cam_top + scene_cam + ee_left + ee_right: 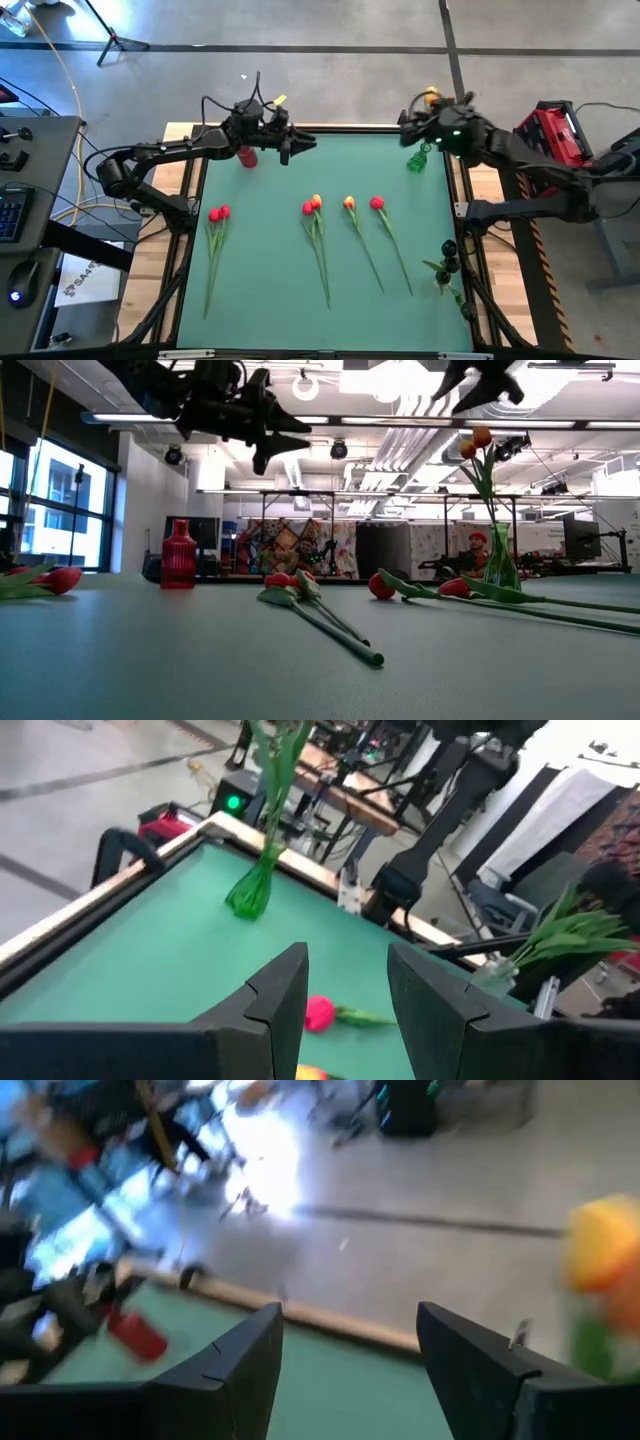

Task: Sort flowers into vase by color
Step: Put the right orange tulip into the green flower vase

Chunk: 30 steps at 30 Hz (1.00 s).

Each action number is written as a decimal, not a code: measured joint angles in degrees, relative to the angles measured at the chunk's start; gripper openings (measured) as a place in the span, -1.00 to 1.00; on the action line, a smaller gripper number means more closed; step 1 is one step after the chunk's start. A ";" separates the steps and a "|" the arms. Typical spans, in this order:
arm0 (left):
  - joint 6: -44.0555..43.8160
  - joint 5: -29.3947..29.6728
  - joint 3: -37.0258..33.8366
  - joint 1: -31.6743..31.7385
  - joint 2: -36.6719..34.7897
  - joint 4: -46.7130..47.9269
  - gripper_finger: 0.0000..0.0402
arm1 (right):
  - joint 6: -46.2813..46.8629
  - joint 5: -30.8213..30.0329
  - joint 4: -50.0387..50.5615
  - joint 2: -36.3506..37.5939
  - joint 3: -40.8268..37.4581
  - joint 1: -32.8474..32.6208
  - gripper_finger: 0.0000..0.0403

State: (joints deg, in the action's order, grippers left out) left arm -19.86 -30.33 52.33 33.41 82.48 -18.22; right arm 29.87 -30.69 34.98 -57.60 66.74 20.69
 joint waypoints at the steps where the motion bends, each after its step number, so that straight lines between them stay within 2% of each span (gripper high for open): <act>1: -0.02 0.30 -0.02 0.00 0.00 0.69 -0.37 | 0.02 0.90 -0.02 -1.36 0.00 -0.86 0.09; 12: 0.20 2.43 -0.02 -0.87 0.00 9.73 -0.37 | 5.10 11.42 1.19 -17.76 -0.04 -9.58 0.09; 22: 2.01 2.61 -0.02 -2.10 0.00 12.03 -0.37 | 9.13 21.34 4.88 -28.35 -0.07 -16.05 -0.15; 30: 2.00 2.61 -0.02 -2.08 0.00 13.17 -0.37 | 10.88 27.90 6.62 -36.46 -0.07 -20.31 -0.19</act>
State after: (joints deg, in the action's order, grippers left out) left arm -17.86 -27.73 52.31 31.33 82.48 -5.05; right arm 40.75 -2.79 41.61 -94.06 66.67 0.39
